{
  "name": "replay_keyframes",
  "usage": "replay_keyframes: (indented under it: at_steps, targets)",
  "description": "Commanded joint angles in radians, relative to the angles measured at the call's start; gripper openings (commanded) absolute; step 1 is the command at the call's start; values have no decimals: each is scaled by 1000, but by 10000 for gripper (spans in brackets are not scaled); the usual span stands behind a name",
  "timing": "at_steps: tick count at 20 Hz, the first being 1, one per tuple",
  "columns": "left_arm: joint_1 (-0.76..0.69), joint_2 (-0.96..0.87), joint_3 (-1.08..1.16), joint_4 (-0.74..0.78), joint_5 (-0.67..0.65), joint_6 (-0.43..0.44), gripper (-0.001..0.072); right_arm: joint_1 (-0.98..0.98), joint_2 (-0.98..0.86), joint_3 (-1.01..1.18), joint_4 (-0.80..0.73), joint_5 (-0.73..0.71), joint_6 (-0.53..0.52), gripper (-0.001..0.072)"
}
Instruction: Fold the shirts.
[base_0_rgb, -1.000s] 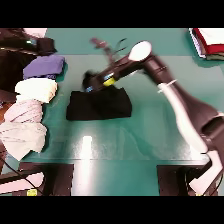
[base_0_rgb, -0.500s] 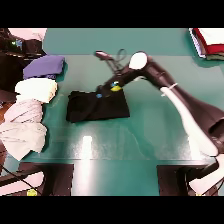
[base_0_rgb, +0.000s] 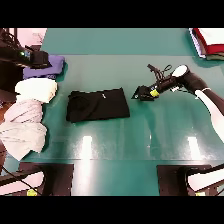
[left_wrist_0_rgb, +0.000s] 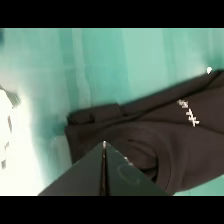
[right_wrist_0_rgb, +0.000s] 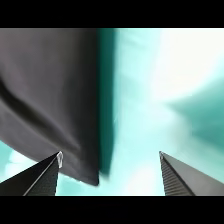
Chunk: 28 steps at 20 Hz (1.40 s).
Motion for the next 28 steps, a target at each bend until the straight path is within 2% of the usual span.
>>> replay_keyframes:
  at_steps: [1,3,6,9,12,13,14,19,21,26,28]
  targets:
    - [0,0,-55,-14,6,0,26,-19,-107,12,159,3,-14,660]
    - [0,0,-59,-14,4,0,26,22,-174,79,212,15,-14,647]
    - [0,0,-59,-14,6,0,25,121,-246,183,214,34,-14,594]
    - [0,0,-59,-14,6,0,26,216,-296,242,237,32,-14,589]
    - [0,0,-59,-14,3,0,26,271,-311,262,235,8,-28,252]
    - [0,0,-59,-14,2,0,26,274,-306,262,235,-2,-55,53]
    - [0,0,-59,-15,1,0,26,272,-296,262,234,-8,-78,14]
    - [0,0,-59,-81,-24,1,25,136,-143,256,224,-42,-81,13]
    - [0,0,-59,-103,-23,0,25,29,-26,202,222,-112,-81,12]
    - [0,0,-59,-113,-23,0,25,-364,275,-40,13,-207,-2,11]
    - [0,0,-59,-113,-23,-1,26,-565,369,-143,-4,-227,0,11]
